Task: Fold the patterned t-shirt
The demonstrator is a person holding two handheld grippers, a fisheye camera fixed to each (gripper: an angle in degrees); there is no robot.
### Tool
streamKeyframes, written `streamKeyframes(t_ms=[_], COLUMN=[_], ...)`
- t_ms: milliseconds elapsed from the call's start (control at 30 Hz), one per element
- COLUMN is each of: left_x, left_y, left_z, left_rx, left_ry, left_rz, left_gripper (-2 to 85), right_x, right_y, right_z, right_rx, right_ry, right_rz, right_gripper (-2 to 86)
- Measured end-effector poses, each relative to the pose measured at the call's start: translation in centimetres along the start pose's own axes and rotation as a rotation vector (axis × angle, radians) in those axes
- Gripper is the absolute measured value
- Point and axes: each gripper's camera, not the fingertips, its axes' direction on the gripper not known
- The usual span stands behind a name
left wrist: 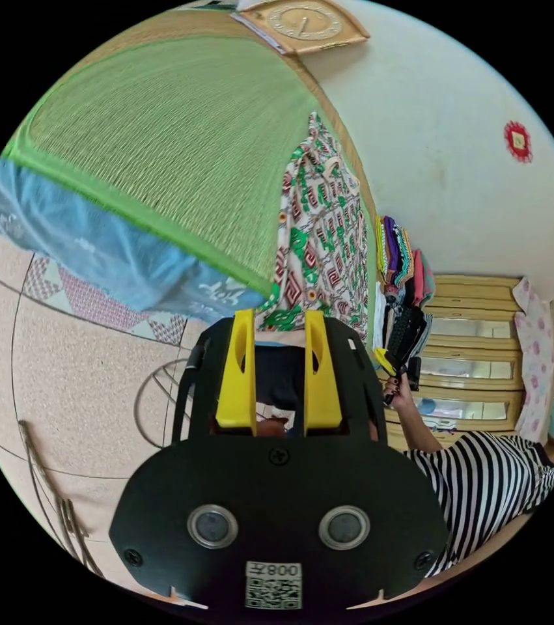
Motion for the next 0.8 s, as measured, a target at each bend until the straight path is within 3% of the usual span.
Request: streamKeyframes(t_ms=[467,800], left_x=[-4.7,-5.6], left_y=[-1.3,-1.0], left_z=[6.4,7.7], left_rx=[-0.178,-0.199], left_ry=[-0.082,-0.075], left_rz=[0.074,0.111], left_gripper=[12.9,6.8], right_x=[3.4,3.8], right_y=[7.3,9.1], right_z=[-1.6,-1.6], right_rx=[-0.05,-0.112], right_ry=[0.018,0.09], right_rz=[0.079,-0.011], right_gripper=[7.3,8.2])
